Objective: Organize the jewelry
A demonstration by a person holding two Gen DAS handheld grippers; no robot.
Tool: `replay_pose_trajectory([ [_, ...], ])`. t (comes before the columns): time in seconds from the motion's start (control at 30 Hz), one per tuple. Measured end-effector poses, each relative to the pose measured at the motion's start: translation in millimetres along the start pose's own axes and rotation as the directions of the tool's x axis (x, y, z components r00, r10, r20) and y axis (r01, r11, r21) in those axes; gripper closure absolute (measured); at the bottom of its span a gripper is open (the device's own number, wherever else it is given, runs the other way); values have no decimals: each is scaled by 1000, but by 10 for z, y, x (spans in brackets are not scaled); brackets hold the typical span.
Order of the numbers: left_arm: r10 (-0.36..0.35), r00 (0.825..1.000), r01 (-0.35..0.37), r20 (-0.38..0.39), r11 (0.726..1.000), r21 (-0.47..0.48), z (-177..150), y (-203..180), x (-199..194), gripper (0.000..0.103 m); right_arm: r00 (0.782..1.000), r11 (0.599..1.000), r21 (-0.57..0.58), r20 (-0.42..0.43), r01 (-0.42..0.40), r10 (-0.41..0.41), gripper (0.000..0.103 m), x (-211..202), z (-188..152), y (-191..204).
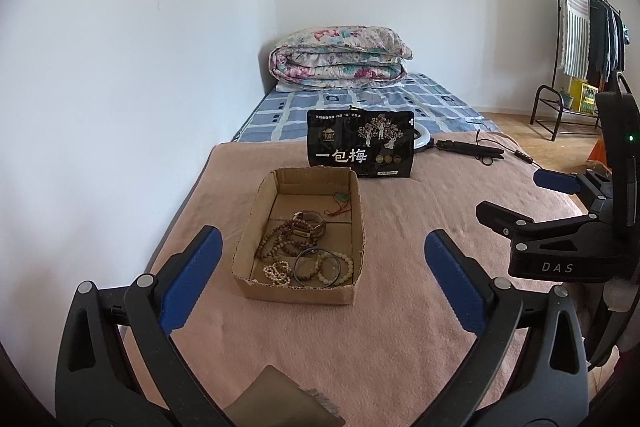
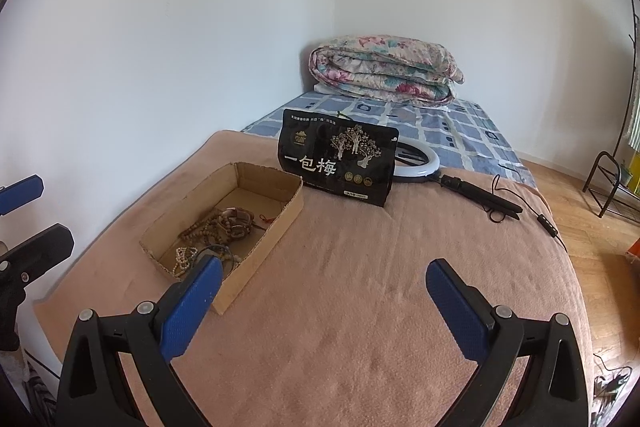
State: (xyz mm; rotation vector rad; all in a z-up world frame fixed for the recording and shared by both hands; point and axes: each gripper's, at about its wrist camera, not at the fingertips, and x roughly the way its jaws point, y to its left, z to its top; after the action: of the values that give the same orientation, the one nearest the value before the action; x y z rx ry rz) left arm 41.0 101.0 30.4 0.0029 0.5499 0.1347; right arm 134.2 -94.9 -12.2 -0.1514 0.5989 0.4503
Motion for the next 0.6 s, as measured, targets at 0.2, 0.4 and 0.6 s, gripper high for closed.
replay_pose_trajectory([
  [0.2, -5, 1000, 5, 1, 1000, 3, 9, -9, -20, 0, 1000, 1000, 0, -1, -1, 1, 0, 1, -5, -9],
  [0.4, -1, 1000, 1, 2, 1000, -2, 3, -6, -29, 0, 1000, 1000, 0, 0, 0, 0, 0, 1, -1, -4],
  [0.6, 2, 1000, -2, 5, 1000, 3, 3, -10, -32, 0, 1000, 1000, 0, -1, 0, 0, 0, 1, 0, -3],
])
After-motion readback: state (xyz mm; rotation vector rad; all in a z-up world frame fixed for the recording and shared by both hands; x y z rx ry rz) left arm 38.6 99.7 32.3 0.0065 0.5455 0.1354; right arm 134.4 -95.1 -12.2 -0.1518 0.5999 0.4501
